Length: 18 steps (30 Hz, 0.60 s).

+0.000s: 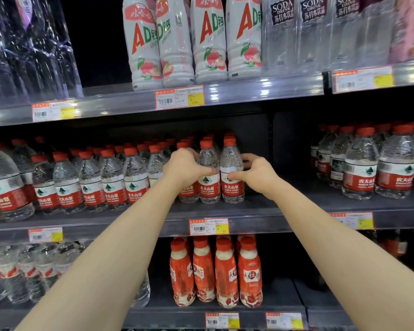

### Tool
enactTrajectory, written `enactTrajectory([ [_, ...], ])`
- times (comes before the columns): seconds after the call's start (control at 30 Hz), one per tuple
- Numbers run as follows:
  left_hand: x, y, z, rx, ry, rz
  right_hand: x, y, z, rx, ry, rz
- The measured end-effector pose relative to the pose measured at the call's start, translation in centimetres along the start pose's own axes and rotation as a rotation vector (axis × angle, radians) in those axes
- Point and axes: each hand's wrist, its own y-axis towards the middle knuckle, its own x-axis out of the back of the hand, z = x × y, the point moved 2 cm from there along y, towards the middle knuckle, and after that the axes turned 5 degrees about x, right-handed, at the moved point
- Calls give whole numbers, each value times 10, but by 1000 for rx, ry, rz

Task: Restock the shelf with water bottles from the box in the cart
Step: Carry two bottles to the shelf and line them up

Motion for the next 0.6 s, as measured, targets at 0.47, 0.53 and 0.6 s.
enactTrajectory([
  [0.47, -13, 2, -8, 65, -124, 122, -2, -7, 0, -16, 77, -3],
  [0.53, -14, 1, -5, 32, -141, 78, -3, -8, -1, -11, 86, -3],
  [0.6, -14, 1, -4, 2, -140, 32, -3, -8, -2, -16, 99, -3],
])
